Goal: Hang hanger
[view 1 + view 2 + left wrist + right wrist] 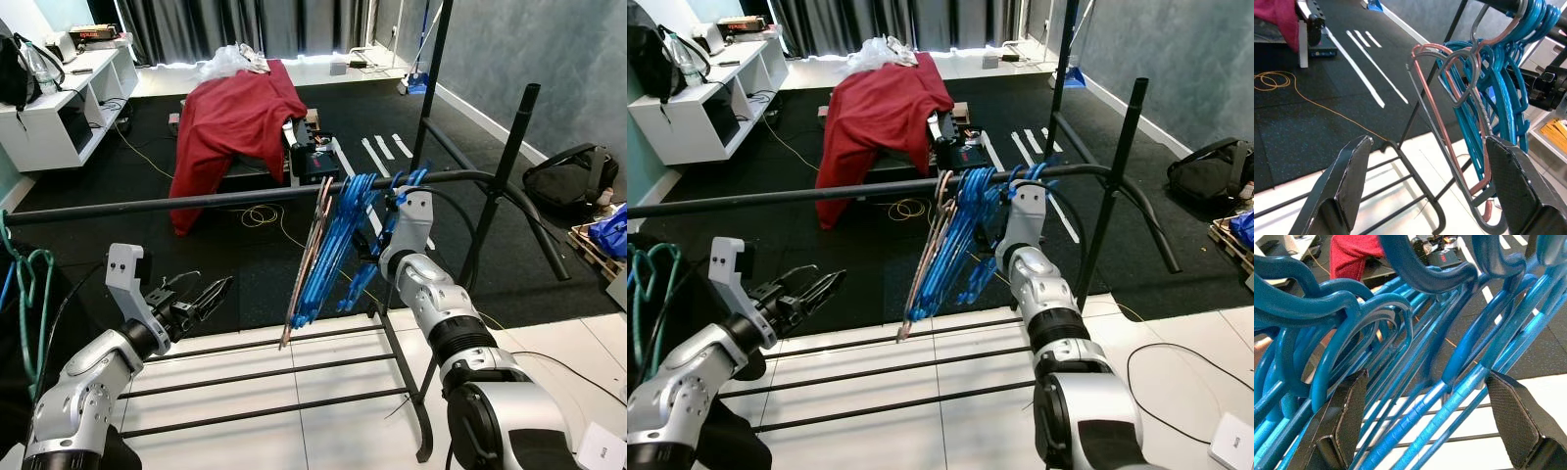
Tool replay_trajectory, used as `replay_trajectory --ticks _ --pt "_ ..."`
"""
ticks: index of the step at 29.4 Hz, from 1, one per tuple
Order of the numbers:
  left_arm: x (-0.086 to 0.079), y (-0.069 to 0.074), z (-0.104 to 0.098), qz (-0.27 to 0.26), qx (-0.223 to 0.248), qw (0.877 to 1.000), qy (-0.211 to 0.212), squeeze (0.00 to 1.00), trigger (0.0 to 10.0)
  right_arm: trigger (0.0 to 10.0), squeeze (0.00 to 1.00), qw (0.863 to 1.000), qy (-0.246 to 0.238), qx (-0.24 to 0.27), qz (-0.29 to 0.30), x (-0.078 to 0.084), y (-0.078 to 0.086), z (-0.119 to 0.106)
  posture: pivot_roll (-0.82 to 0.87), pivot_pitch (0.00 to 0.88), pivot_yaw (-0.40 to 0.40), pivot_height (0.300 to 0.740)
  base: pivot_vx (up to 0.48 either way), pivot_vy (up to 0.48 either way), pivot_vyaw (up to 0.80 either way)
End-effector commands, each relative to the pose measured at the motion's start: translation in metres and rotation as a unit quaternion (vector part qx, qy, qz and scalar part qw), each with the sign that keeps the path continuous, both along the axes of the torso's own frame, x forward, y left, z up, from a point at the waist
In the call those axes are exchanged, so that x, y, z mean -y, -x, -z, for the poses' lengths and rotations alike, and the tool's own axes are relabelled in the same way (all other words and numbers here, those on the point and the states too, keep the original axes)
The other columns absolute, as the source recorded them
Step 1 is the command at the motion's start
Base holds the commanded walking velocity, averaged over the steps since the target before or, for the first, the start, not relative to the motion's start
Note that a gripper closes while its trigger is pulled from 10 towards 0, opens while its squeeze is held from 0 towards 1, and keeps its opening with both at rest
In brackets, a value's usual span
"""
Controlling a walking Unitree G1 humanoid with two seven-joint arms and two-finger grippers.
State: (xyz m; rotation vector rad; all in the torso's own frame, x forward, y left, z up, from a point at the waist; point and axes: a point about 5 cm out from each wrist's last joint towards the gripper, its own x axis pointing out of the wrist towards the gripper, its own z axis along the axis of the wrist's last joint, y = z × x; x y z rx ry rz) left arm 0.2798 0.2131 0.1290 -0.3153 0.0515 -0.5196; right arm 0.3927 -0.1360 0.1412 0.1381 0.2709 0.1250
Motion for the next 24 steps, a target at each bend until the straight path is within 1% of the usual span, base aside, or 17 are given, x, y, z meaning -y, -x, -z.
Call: replay_trajectory --ticks 1,2,3,4,5,6,7,8,10,11,13,14,18,19,20,23,24 --pt "-0.005 0.002 -0.001 -0.001 -0.003 1.0 -0.006 0.0 10.0 10.0 0.0 0.999 -0.013 -0.017 -0.028 -0.012 0.002 0.007 0.05 0.027 0.043 0.74 0.0 0.0 0.0" --pt "-0.005 0.002 -0.001 -0.001 -0.003 1.0 -0.006 0.0 10.0 10.0 0.0 0.999 -0.013 -0.017 -0.028 -0.012 0.002 0.007 0.05 0.027 0.043 0.74 0.0 0.0 0.0" --pt "-0.005 0.003 -0.001 0.0 -0.004 1.0 -0.007 0.0 10.0 10.0 0.0 0.998 -0.028 -0.009 -0.062 -0.023 0.002 0.004 0.05 0.031 0.044 0.74 0.0 0.0 0.0" --pt "-0.005 0.003 -0.001 0.0 -0.004 1.0 -0.007 0.0 10.0 10.0 0.0 0.998 -0.028 -0.009 -0.062 -0.023 0.002 0.004 0.05 0.031 0.044 0.74 0.0 0.0 0.0" --pt "-0.005 0.004 -0.001 0.001 -0.005 1.0 -0.007 0.0 10.0 10.0 0.0 0.994 -0.039 -0.004 -0.1 -0.037 0.003 0.003 0.05 0.034 0.043 0.74 0.0 0.0 0.0" --pt "-0.005 0.004 -0.001 0.001 -0.005 1.0 -0.007 0.0 10.0 10.0 0.0 0.994 -0.039 -0.004 -0.1 -0.037 0.003 0.003 0.05 0.034 0.043 0.74 0.0 0.0 0.0" --pt "-0.006 0.005 -0.001 0.0 -0.005 1.0 -0.005 0.0 10.0 10.0 0.0 0.987 -0.049 -0.002 -0.152 -0.055 0.007 0.002 0.05 0.038 0.039 0.74 0.0 0.0 0.0" --pt "-0.006 0.005 -0.001 0.0 -0.005 1.0 -0.005 0.0 10.0 10.0 0.0 0.987 -0.049 -0.002 -0.152 -0.055 0.007 0.002 0.05 0.038 0.039 0.74 0.0 0.0 0.0" --pt "-0.006 0.006 -0.001 0.0 -0.005 1.0 -0.005 0.0 10.0 10.0 0.0 0.981 -0.055 -0.003 -0.185 -0.067 0.01 0.002 0.05 0.038 0.039 0.74 0.0 0.0 0.0" --pt "-0.006 0.007 -0.001 -0.001 -0.004 1.0 -0.003 0.0 10.0 10.0 0.0 0.971 -0.056 -0.005 -0.234 -0.082 0.015 0.002 0.04 0.042 0.031 0.74 0.0 0.0 0.0" --pt "-0.006 0.007 -0.001 -0.001 -0.004 1.0 -0.003 0.0 10.0 10.0 0.0 0.971 -0.056 -0.005 -0.234 -0.082 0.015 0.002 0.04 0.042 0.031 0.74 0.0 0.0 0.0" --pt "-0.006 0.008 -0.002 -0.001 -0.003 1.0 -0.001 0.0 10.0 10.0 0.0 0.959 -0.058 -0.005 -0.278 -0.095 0.021 0.002 0.04 0.041 0.029 0.74 0.0 0.0 0.0" --pt "-0.004 0.007 -0.002 -0.002 -0.001 1.0 0.004 0.0 10.0 10.0 0.0 0.961 -0.034 -0.011 -0.275 -0.093 0.021 0.003 0.03 0.039 0.02 0.74 0.0 0.0 0.0" --pt "-0.003 0.007 -0.003 -0.003 0.0 1.0 0.006 0.0 10.0 10.0 0.0 0.97 -0.017 -0.014 -0.244 -0.082 0.017 0.005 0.03 0.039 0.017 0.74 0.0 0.0 0.0" --pt "-0.002 0.007 -0.003 -0.003 0.001 1.0 0.009 0.0 10.0 10.0 0.0 0.982 0.01 -0.02 -0.186 -0.058 0.011 0.008 0.01 0.042 0.017 0.74 0.0 0.0 0.0" --pt "-0.002 0.007 -0.003 -0.003 0.001 1.0 0.009 0.0 10.0 10.0 0.0 0.982 0.01 -0.02 -0.186 -0.058 0.011 0.008 0.01 0.042 0.017 0.74 0.0 0.0 0.0" --pt "-0.002 0.006 -0.004 -0.004 0.002 1.0 0.013 0.0 10.0 10.0 0.0 0.992 0.027 -0.026 -0.124 -0.031 0.007 0.01 0.01 0.043 0.015 0.74 0.0 0.0 0.0"
